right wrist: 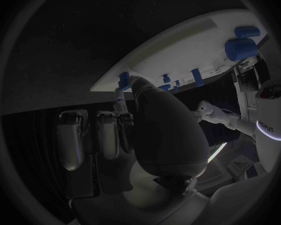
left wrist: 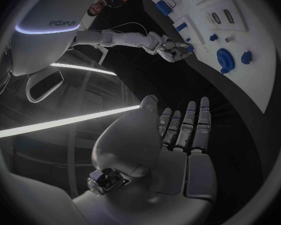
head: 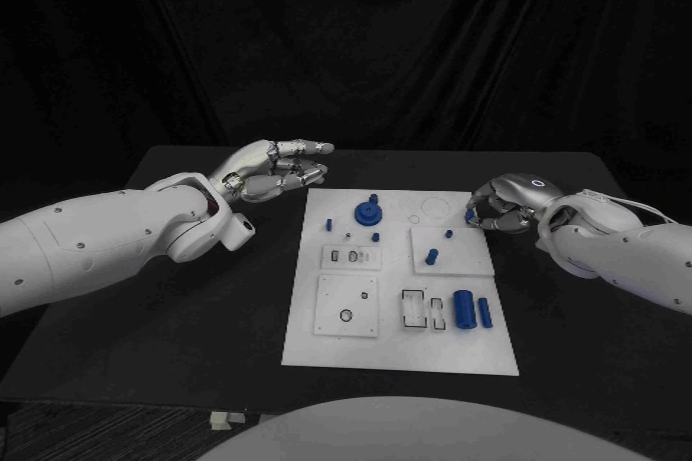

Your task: Assemble the parts on the task board

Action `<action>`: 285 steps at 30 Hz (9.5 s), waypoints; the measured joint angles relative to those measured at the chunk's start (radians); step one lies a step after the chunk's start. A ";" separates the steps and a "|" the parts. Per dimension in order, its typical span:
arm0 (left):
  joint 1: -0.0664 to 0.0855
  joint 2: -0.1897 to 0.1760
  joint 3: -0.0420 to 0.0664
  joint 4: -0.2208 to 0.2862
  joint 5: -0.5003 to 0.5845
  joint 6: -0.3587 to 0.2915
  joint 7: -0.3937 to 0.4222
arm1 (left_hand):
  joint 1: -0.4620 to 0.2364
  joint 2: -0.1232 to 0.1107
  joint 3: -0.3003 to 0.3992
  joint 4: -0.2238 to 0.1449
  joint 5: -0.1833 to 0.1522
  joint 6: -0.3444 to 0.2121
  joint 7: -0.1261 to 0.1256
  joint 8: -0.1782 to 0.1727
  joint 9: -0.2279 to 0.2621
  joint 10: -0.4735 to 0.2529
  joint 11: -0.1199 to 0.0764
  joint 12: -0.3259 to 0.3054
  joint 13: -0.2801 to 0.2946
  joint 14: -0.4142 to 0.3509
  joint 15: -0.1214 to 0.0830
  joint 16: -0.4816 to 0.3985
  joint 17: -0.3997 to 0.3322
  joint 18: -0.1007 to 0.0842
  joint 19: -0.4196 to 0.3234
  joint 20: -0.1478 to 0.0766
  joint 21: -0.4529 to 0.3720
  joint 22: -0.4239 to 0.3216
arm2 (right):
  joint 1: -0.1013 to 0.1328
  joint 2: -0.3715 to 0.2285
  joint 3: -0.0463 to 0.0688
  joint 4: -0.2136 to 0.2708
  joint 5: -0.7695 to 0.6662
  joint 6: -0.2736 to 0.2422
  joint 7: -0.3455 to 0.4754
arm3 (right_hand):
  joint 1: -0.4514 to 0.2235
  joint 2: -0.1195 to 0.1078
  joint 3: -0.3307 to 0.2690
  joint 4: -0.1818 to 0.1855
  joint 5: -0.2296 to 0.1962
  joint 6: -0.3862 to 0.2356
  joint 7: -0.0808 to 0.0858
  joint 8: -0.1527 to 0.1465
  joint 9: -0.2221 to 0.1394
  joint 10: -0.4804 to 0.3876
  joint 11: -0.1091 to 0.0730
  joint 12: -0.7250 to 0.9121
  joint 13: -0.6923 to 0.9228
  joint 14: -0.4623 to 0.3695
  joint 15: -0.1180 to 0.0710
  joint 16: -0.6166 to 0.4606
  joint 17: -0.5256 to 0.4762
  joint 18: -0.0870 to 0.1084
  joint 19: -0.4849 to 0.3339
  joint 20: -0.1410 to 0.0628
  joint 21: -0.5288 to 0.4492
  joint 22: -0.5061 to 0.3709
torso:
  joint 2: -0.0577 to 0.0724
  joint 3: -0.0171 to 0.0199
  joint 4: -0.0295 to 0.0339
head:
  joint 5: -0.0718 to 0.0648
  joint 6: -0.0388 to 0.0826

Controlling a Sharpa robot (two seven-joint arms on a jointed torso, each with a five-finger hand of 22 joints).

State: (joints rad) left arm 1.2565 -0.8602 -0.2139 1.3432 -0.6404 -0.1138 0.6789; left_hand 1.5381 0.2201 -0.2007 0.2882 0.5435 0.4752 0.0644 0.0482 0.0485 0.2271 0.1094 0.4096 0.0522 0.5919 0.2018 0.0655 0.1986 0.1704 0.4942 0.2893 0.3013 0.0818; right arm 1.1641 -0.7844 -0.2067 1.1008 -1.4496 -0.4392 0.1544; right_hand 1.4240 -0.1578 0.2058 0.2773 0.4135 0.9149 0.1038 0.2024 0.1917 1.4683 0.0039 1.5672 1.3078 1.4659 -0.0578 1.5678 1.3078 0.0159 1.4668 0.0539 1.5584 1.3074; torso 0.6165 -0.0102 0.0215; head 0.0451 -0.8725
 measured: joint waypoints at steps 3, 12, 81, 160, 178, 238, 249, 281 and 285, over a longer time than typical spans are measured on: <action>0.000 -0.001 0.000 0.000 0.000 0.000 0.000 | 0.000 0.000 0.000 0.000 0.000 0.000 0.000 0.000 0.000 0.000 0.000 0.000 0.000 0.000 0.000 0.000 0.000 0.000 0.000 0.000 0.000 0.000 | -0.001 0.002 0.000 -0.003 0.000 0.006 0.000 | 0.000 0.000 0.000 0.000 0.000 0.006 -0.002 0.005 0.002 0.000 0.000 0.000 0.000 0.000 0.000 0.000 0.000 0.000 0.000 0.000 -0.004 0.000 | 0.000 0.0000 0.0000 | 0.000 0.000; -0.001 -0.002 0.000 0.000 0.000 0.001 0.000 | 0.000 0.000 0.000 0.000 0.000 0.000 0.000 0.000 0.000 0.000 0.000 0.000 0.000 0.000 0.000 0.000 0.000 0.000 0.000 0.000 0.000 0.000 | -0.002 0.005 0.000 -0.005 0.000 0.010 0.001 | 0.000 0.000 0.003 -0.003 0.000 0.046 -0.007 0.029 0.018 -0.004 0.004 0.000 0.000 -0.001 0.006 0.000 0.000 0.000 -0.004 0.004 -0.004 0.000 | 0.000 -0.0003 0.0000 | 0.000 0.000; -0.004 0.007 0.000 -0.009 0.000 0.017 0.000 | 0.005 -0.005 0.000 0.000 0.000 -0.004 -0.004 0.000 0.000 0.003 0.003 0.000 0.001 0.007 0.000 0.000 0.000 0.000 0.000 0.000 0.000 -0.002 | -0.012 0.165 0.000 0.275 -0.160 -0.008 -0.089 | 0.014 0.004 0.010 -0.021 -0.056 0.069 -0.001 0.042 0.044 -0.004 0.018 0.000 0.000 -0.002 0.020 0.000 0.000 0.000 0.000 0.014 -0.035 0.000 | 0.000 -0.0001 -0.0003 | 0.020 0.000; 0.078 -0.038 0.000 0.061 -0.003 -0.057 -0.042 | -0.185 -0.095 -0.110 0.003 -0.489 -0.011 -0.011 0.000 0.000 0.142 0.047 0.122 0.026 0.098 -0.016 0.024 0.010 0.000 0.082 -0.001 0.022 -0.004 | 0.212 -0.072 0.002 0.393 0.075 -0.087 0.010 | -0.309 -0.043 -0.441 0.025 -0.361 -0.116 0.013 -0.044 -0.055 -0.002 0.015 0.000 0.000 -0.002 0.020 0.000 0.000 0.000 -0.004 0.018 -0.088 0.000 | -0.004 0.0014 -0.0006 | 0.027 0.000; 0.307 0.217 0.001 0.032 -0.373 0.387 -0.759 | -0.388 -0.084 -0.187 -0.009 -0.495 0.477 0.050 0.217 0.130 1.123 -0.060 1.001 1.124 0.851 -0.194 1.148 0.986 -0.072 0.764 -0.185 0.797 0.775 | 0.219 -0.136 0.001 0.359 0.341 -0.095 0.022 | -0.319 0.193 -0.382 0.012 -0.298 -0.059 0.023 -0.010 -0.061 -0.002 0.030 0.000 0.000 0.000 0.029 0.000 0.000 0.000 -0.002 0.027 -0.068 0.000 | -0.014 0.0107 0.0006 | 0.010 0.000; 0.166 0.549 0.002 -0.226 -0.269 0.664 -1.353 | -0.461 0.005 -0.112 -0.037 -0.395 0.640 0.018 0.138 0.238 1.240 -0.086 1.158 1.256 0.875 -0.222 1.503 1.109 -0.164 0.972 -0.200 1.266 1.226 | 0.135 -0.140 0.000 0.407 0.368 -0.028 -0.014 | -0.253 0.237 -0.431 0.011 -0.177 -0.041 0.027 -0.002 -0.077 -0.005 0.041 0.000 0.000 0.002 0.038 0.000 -0.001 0.000 -0.002 0.034 -0.068 0.000 | -0.020 0.0573 -0.0171 | 0.032 0.000; 0.139 0.580 0.001 -0.268 -0.269 0.644 -1.340 | -0.435 0.004 -0.087 -0.062 -0.391 0.640 0.018 0.126 0.243 1.240 -0.086 1.158 1.256 0.875 -0.222 1.503 1.109 -0.164 0.971 -0.200 1.266 1.226 | 0.134 -0.138 0.000 0.408 0.367 -0.029 -0.013 | -0.243 0.238 -0.436 0.011 -0.173 -0.034 0.027 0.003 -0.077 -0.005 0.041 0.000 0.000 0.002 0.038 0.000 0.000 0.000 0.002 0.037 -0.068 0.000 | -0.021 0.0576 -0.0171 | 0.044 0.000; 0.102 0.604 0.001 -0.303 -0.268 0.619 -1.324 | -0.395 0.000 -0.022 -0.116 -0.382 0.640 0.018 0.108 0.255 1.237 -0.088 1.158 1.256 0.871 -0.225 1.503 1.109 -0.164 0.971 -0.200 1.266 1.226 | 0.127 -0.147 0.000 0.414 0.366 -0.036 -0.011 | -0.232 0.234 -0.439 0.008 -0.163 -0.027 0.027 0.003 -0.077 -0.002 0.045 0.000 0.000 0.002 0.038 0.000 -0.001 0.000 0.002 0.037 -0.068 0.000 | -0.021 0.0575 -0.0167 | 0.031 0.000; 0.101 0.604 0.001 -0.308 -0.268 0.618 -1.324 | -0.391 -0.004 -0.019 -0.119 -0.382 0.640 0.018 0.108 0.255 1.237 -0.088 1.158 1.256 0.871 -0.225 1.503 1.109 -0.164 0.971 -0.200 1.266 1.226 | 0.127 -0.147 0.000 0.414 0.366 -0.037 -0.011 | -0.228 0.238 -0.439 0.008 -0.163 -0.027 0.027 0.003 -0.077 -0.002 0.045 0.000 0.000 0.002 0.038 0.000 -0.001 0.000 0.002 0.037 -0.068 0.000 | -0.021 0.0574 -0.0167 | 0.031 0.000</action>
State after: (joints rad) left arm 1.3572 -0.2558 -0.2124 1.0351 -0.9083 0.5046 -0.6453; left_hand 1.1474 0.2165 -0.2199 0.1696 0.1617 1.1150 0.0823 0.1558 0.3031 1.4641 0.0212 1.5674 1.3086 1.4633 -0.0234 1.5681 1.3075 0.0063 1.4656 0.0896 1.5677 1.3074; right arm 1.2908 -0.9316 -0.2068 1.5149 -1.0837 -0.4758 0.1437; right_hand 1.1961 0.0805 -0.2331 0.2855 0.2501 0.8878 0.1309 0.2049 0.1147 1.4664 0.0485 1.5672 1.3073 1.4677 -0.0202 1.5678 1.3073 0.0159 1.4686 0.0913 1.4902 1.3074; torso 0.5958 0.0473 0.0048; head 0.0757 -0.8725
